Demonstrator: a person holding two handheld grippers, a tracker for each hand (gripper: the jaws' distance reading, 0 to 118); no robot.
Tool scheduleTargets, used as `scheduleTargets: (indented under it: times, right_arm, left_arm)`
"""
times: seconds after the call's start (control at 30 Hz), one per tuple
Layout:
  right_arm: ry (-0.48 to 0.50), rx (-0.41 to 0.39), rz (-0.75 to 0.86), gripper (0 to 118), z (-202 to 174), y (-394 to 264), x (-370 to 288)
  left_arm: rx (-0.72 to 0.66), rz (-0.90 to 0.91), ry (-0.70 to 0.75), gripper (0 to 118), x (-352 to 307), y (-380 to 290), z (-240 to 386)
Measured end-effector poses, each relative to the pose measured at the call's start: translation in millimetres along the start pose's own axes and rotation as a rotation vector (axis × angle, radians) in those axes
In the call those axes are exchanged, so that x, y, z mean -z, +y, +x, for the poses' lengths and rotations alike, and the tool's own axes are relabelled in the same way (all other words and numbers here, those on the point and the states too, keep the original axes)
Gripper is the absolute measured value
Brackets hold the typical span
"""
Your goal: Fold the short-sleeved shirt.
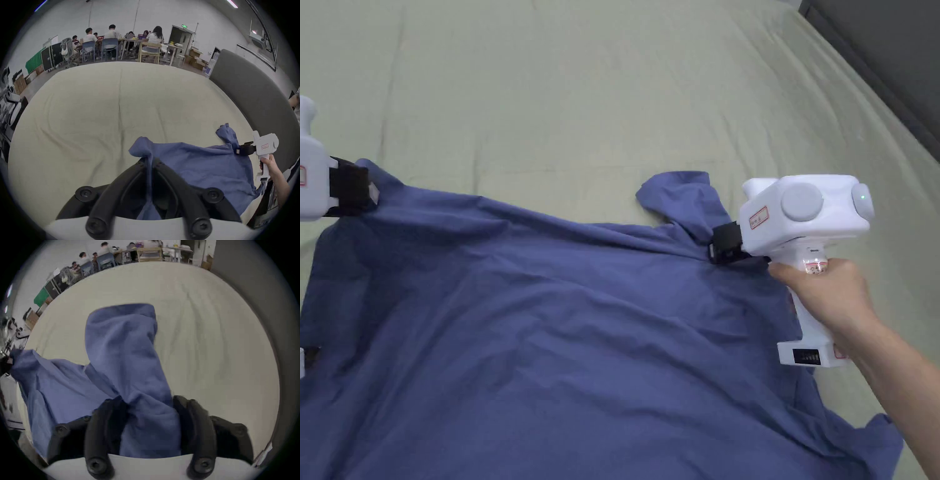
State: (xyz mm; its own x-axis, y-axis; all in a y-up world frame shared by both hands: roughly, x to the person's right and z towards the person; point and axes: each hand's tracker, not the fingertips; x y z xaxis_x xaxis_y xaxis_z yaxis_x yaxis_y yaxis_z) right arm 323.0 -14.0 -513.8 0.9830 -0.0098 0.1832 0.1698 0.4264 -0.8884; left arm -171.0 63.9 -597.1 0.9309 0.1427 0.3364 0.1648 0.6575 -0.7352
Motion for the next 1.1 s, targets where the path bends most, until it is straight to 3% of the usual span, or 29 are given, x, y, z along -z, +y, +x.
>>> scheduleTargets:
  times: [0.03, 0.07, 0.1, 0.2, 0.33, 0.57, 0.7, 0.9, 0.97, 1.1]
  right_arm:
    - [0.018, -0.008, 0.044, 5, 0.1, -1.3, -6.1]
    - [0.102, 0.016, 0.081, 5, 0.1, -2.8, -12.6]
    - [0.059, 0.046, 0.113, 5, -3.1, -5.8, -21.9]
    - [0.066, -0.006, 0.204, 5, -10.6, -10.7, -52.7]
    - [0.118, 0.027, 0.376, 5, -13.8, -6.2, -115.9]
    - [0.132, 0.007, 0.671, 5, -19.9, 57.4, -263.1]
    - [0.074, -0.031, 0.825, 5, -28.5, 130.9, -356.6]
    - [0.012, 0.009, 1.047, 5, -55.0, 204.8, -483.9]
    - [-0.001, 0.017, 1.068, 5, -55.5, 233.9, -495.8]
    - [-0.093, -0.040, 1.098, 5, -73.6, 258.4, -490.4]
  left_arm:
    - [0.000, 0.003, -0.002, 4, -1.6, -1.4, -0.4]
    - [-0.007, 0.009, -0.009, 4, -4.3, -3.1, -2.3]
    - [-0.028, 0.020, -0.017, 4, -8.1, -3.8, -2.9]
    - [-0.048, 0.039, -0.035, 4, -25.1, -3.8, -1.4]
    - [0.008, 0.118, -0.002, 4, -69.7, 8.8, 10.3]
    - [0.051, 0.350, 0.032, 4, -191.4, 88.2, 19.6]
    - [0.073, 0.493, 0.096, 4, -263.8, 166.2, 19.5]
    - [0.005, 0.694, 0.124, 4, -339.4, 266.9, 15.3]
    - [-0.004, 0.724, 0.141, 4, -346.0, 286.4, 14.2]
    - [-0.013, 0.748, 0.207, 4, -324.1, 305.9, 12.1]
